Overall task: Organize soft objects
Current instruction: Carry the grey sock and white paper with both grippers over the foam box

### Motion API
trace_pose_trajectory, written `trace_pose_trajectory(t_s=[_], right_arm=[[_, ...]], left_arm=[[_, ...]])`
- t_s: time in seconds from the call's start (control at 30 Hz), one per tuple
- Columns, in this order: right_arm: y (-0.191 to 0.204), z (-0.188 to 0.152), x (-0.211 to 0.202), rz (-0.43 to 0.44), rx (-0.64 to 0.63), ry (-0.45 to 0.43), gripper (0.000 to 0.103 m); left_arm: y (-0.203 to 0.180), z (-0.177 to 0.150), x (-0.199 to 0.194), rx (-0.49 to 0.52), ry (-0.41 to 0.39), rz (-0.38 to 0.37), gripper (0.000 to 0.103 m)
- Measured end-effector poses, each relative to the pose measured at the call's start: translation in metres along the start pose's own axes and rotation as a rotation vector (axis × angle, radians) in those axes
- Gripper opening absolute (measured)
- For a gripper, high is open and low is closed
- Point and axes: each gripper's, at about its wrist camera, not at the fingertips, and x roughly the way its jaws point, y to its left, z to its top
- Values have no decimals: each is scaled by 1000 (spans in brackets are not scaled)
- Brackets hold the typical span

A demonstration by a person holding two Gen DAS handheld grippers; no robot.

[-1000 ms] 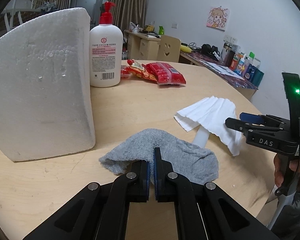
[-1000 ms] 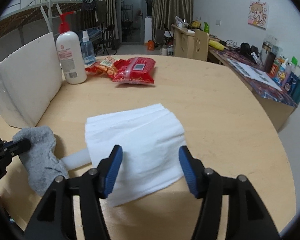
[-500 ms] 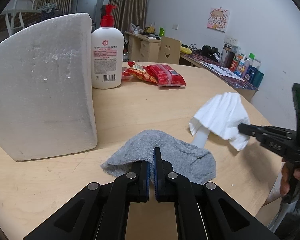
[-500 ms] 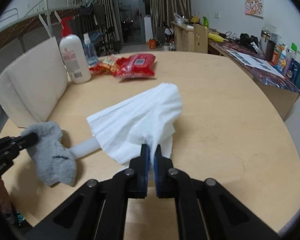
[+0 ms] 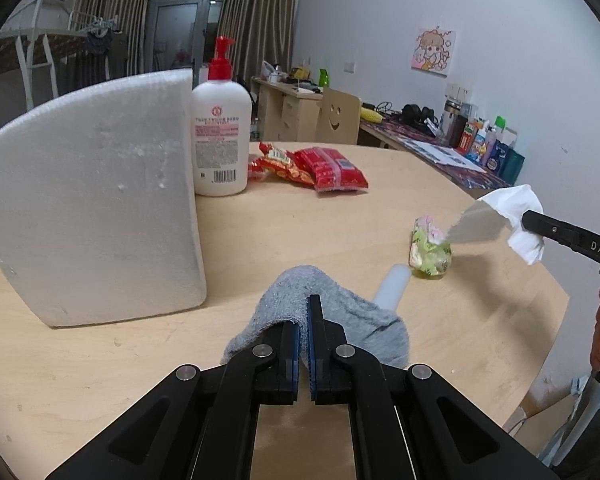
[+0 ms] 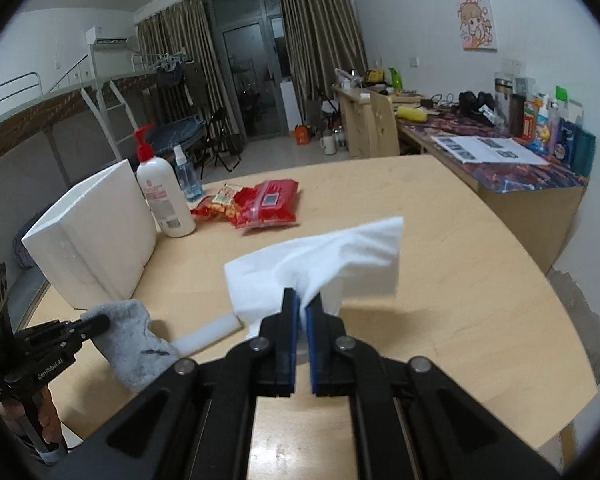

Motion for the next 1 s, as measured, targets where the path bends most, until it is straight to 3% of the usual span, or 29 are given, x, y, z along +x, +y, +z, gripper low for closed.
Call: trace_pose_trajectory(t_s=[0.23,0.53,1.0], right_arm=[[13,6,-16,32,-29,-57,7],[29,19,-55,75,-60,-195,7],[40,7,-53,130,-79,-191,7]], left_arm=[[-8,14,-31,42,-92,35,3],[-16,36,-87,66,-241,81,3],[-21,30,-113,81,-273,112,3]])
